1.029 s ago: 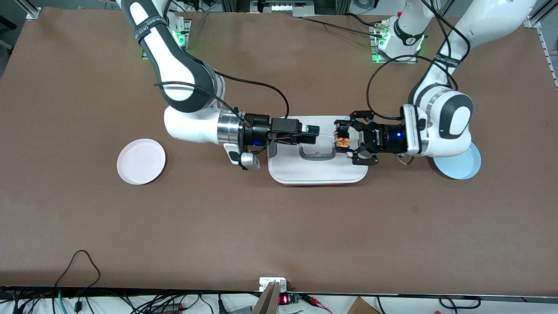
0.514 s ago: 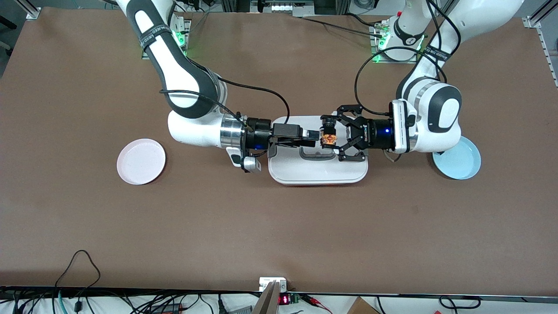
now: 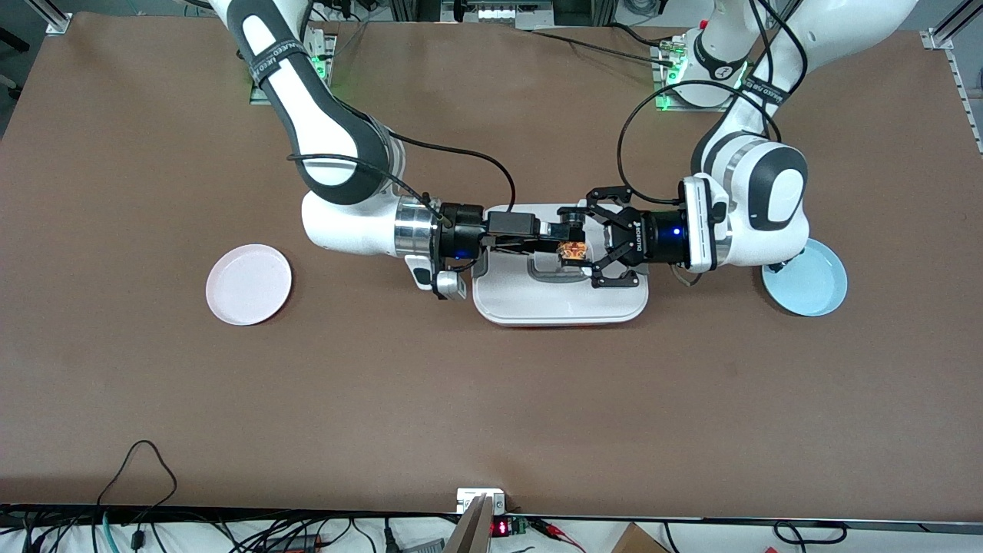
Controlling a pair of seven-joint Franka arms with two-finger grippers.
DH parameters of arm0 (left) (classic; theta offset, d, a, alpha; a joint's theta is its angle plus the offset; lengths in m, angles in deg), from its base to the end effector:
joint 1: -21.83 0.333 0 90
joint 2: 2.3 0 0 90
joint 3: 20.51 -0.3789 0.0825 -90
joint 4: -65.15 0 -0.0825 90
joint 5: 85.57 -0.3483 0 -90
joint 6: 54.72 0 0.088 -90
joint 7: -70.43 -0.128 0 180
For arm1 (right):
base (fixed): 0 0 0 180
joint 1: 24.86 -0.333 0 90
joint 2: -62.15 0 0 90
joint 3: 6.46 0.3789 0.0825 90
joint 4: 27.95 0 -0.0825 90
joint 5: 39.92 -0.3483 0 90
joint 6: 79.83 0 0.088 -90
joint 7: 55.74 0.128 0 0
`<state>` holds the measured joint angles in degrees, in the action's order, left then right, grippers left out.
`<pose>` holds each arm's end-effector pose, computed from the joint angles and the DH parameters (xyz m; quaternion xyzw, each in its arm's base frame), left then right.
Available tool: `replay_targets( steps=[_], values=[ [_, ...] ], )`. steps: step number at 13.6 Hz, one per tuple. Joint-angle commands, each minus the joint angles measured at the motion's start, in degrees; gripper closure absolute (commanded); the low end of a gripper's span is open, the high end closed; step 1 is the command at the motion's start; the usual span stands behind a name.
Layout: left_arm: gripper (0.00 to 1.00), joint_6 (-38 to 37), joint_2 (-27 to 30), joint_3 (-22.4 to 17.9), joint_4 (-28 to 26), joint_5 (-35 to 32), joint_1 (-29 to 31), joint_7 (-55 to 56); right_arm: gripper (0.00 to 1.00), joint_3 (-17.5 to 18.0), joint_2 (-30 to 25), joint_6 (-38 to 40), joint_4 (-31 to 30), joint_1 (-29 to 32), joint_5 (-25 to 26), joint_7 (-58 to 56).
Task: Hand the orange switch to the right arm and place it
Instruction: 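Close the right gripper on the orange switch, then open the left gripper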
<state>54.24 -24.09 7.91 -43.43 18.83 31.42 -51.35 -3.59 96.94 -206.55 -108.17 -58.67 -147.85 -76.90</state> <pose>0.5936 -0.2521 0.4692 0.5326 -0.3775 0.5083 0.5616 0.5993 0.4919 0.4781 -0.7040 0.0886 0.0380 0.7036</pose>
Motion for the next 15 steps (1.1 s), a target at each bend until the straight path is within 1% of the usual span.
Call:
replay_targets(
  steps=[1,2,7,11,13,15],
  values=[
    [1.00,2.2,0.9,0.3,0.2,1.2,-0.8,2.2,0.05,0.0,0.1,0.1,0.9,-0.5,-1.0,-0.5],
    [1.00,2.3,0.9,0.8,0.2,1.1,-0.8,2.4,0.06,0.0,0.0,0.1,0.9,-0.5,-1.0,-0.5],
    [1.00,2.3,0.9,1.0,0.2,1.2,-0.8,2.5,0.10,0.0,0.1,1.0,0.9,0.4,-0.4,-1.1],
    [1.00,2.3,0.9,1.0,0.2,1.2,-0.8,2.5,0.10,-0.1,0.4,5.6,0.9,1.8,0.7,-1.2],
    [1.00,2.2,0.9,1.0,0.2,1.2,-0.8,2.5,0.14,-0.1,0.5,5.8,1.1,2.4,3.8,-1.4],
    [1.00,2.2,0.9,1.0,0.2,1.2,-0.7,2.5,0.22,-0.1,1.1,6.5,1.2,2.4,4.8,-2.0]
  ],
)
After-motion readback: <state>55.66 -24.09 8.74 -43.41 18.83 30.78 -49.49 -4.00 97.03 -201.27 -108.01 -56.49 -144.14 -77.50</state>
